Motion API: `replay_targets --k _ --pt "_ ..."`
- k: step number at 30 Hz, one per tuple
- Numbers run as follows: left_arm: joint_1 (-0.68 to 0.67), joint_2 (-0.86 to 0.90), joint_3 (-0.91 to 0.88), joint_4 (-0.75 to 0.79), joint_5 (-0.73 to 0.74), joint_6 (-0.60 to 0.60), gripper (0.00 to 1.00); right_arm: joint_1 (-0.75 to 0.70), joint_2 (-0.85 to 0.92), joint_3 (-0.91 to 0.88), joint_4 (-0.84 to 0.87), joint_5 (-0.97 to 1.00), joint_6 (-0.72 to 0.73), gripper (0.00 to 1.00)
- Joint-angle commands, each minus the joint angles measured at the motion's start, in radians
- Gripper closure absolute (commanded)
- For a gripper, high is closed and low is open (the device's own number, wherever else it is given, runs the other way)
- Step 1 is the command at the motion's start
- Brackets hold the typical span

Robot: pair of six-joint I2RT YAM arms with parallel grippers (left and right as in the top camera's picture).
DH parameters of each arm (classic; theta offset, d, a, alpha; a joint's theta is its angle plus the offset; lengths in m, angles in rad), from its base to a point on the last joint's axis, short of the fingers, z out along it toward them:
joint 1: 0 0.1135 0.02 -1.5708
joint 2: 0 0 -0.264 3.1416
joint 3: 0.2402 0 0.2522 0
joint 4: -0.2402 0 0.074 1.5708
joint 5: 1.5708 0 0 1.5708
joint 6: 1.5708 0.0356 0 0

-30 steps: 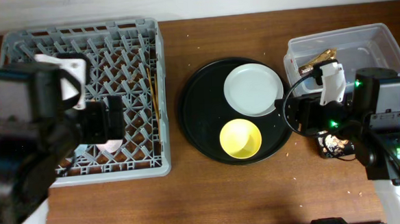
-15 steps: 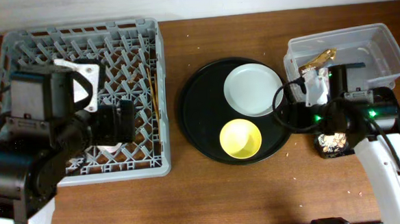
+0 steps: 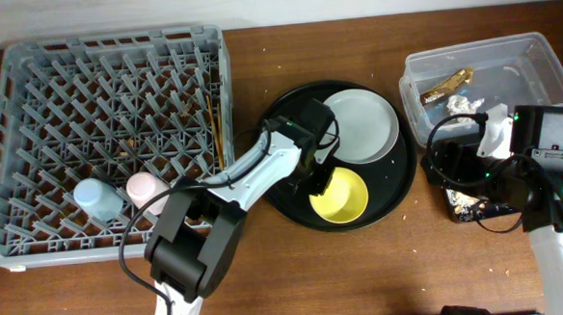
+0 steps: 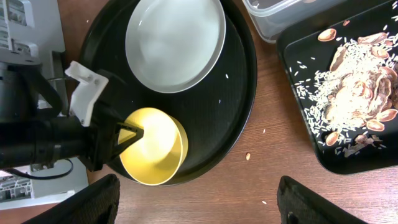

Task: Sort waste into correct bins and load items into the dishwasher rack
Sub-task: 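Grasp the yellow bowl with the left gripper and set it in rack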

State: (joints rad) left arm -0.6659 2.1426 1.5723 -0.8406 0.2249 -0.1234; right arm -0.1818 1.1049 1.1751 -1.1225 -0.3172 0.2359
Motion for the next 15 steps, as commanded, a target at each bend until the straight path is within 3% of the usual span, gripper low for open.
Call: replay_targets --k 1,4,6,9,11,15 --pt "-0.004 -0.008 0.043 -0.049 -0.03 -0.012 1.0 -0.003 -0.003 0.008 0.003 0.012 0.005 0.18" --pt "0.051 -0.066 0.245 -0.28 -0.235 -0.096 1.0 -0.003 -0.003 0.008 0.003 0.013 0.005 0.18" --pt "0.142 -0.174 0.423 -0.492 -0.561 -0.153 1.0 -0.003 -0.003 0.008 0.003 0.013 0.005 0.17" --pt "0.248 -0.252 0.439 -0.626 -1.094 -0.252 1.0 -0.003 -0.003 0.008 0.003 0.012 0.005 0.17" --pt "0.315 -0.249 0.4 -0.622 -1.184 -0.301 1.0 -0.003 -0.003 0.008 0.003 0.012 0.006 0.17" --pt "0.414 -0.241 0.15 -0.378 -1.486 -0.304 1.0 -0.003 -0.003 0.008 0.004 0.012 0.006 0.17"
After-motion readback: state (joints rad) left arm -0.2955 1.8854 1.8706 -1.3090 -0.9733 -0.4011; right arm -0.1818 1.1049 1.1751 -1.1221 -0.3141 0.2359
